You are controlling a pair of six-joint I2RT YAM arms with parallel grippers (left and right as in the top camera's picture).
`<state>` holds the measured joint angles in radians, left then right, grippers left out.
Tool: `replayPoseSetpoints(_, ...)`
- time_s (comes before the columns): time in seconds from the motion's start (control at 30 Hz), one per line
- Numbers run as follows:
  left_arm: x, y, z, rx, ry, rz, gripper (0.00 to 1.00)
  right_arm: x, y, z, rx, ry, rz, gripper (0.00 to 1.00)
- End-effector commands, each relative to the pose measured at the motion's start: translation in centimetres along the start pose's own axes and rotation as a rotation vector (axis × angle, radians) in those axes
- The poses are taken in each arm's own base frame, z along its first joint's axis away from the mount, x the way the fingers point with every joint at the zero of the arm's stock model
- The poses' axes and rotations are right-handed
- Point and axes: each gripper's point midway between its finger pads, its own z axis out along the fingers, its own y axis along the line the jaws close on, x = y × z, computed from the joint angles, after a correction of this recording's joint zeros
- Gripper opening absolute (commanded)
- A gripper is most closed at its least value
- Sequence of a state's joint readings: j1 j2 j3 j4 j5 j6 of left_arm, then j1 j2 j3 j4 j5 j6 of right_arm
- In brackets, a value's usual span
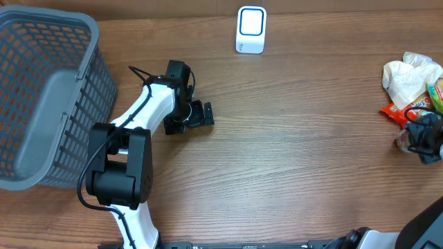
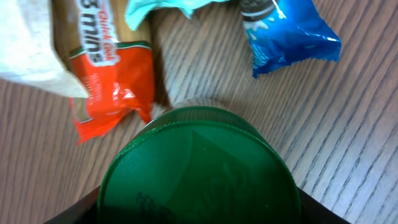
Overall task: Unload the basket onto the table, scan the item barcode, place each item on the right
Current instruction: 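Carry the jar right and set it by the right pile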
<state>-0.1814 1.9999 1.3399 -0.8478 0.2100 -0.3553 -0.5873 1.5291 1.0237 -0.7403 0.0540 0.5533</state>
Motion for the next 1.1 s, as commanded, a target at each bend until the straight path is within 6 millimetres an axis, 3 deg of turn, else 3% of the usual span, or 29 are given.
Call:
replayPoseSetpoints(0.0, 1.5, 0.6, 1.5, -0.003, 0.071, 0.0, 1.0, -1.1, 0.3, -0.5, -0.027, -0.04, 0.036, 0.12)
replayPoseSetpoints(0.37, 1.7, 0.4, 1.5, 0.001, 0.077, 0.004, 1.0, -2.7, -1.3, -0.6, 0.047, -0.114, 0.107, 0.17)
replayPoseSetpoints(0.7, 1.7, 0.3, 1.5, 0.001, 0.077, 0.007, 1.0, -2.8, -1.4, -0.6, 0.046, -0.117, 0.115, 0.22)
replayPoseSetpoints(0.73, 1.7, 0.3, 1.5, 0.001, 0.077, 0.007, 1.0, -2.8, -1.4, -0.6, 0.046, -0.117, 0.115, 0.27)
replayPoseSetpoints(0.83, 1.7, 0.3, 1.5, 0.001, 0.077, 0.007, 1.0, -2.8, -1.5, -0.6, 0.047, -0.116, 0.115, 0.63)
replayPoseSetpoints(1.07, 1.7, 0.3, 1.5, 0.001, 0.077, 0.007, 1.0, -2.7, -1.5, -0.6, 0.047, -0.114, 0.14, 0.91)
